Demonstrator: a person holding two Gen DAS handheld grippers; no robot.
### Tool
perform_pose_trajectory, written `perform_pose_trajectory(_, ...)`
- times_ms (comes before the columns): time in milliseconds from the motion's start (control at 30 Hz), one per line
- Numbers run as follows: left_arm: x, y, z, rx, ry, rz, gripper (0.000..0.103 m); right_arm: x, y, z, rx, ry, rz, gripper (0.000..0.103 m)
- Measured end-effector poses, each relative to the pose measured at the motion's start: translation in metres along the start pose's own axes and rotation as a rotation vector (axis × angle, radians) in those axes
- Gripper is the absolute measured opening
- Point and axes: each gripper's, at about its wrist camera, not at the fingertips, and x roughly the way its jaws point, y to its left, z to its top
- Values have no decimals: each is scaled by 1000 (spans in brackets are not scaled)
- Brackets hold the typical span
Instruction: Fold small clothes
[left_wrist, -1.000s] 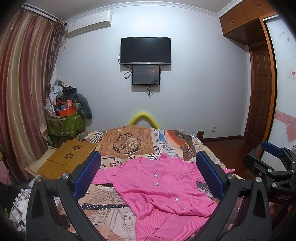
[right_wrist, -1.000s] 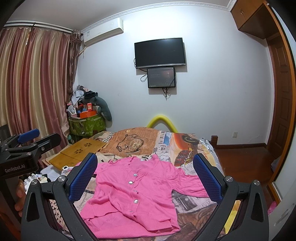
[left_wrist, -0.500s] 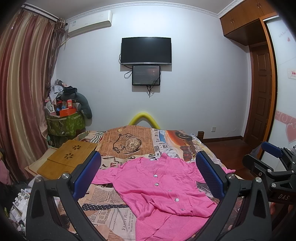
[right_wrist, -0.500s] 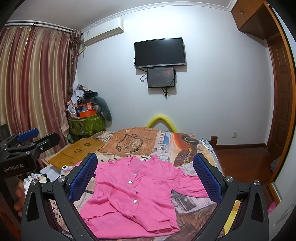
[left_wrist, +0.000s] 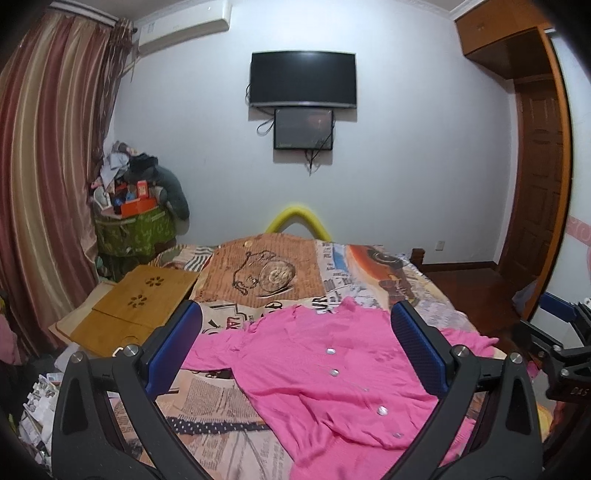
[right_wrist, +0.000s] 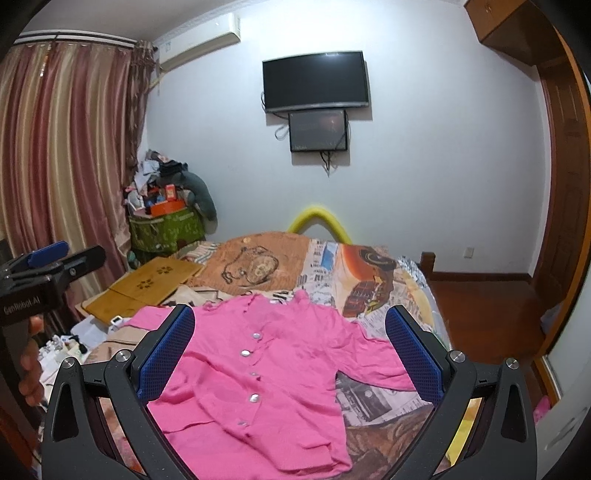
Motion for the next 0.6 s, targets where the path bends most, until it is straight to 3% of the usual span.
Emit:
perform_pose_trajectory(167,70,19,7,-17,122,0,103,36,-12,6,-25,28,-28,102)
perform_pose_trajectory(300,126,30,10,7,200,50,103,58,-18,9,-56,45,-51,102)
perform_pose_trajectory(500,210,48,5,30,308,89,103,106,-34,16,-62,112,-13,102)
perform_pose_trajectory(600,249,62,-2,23,368,95,103,137,-47,17,-58,173,9,91)
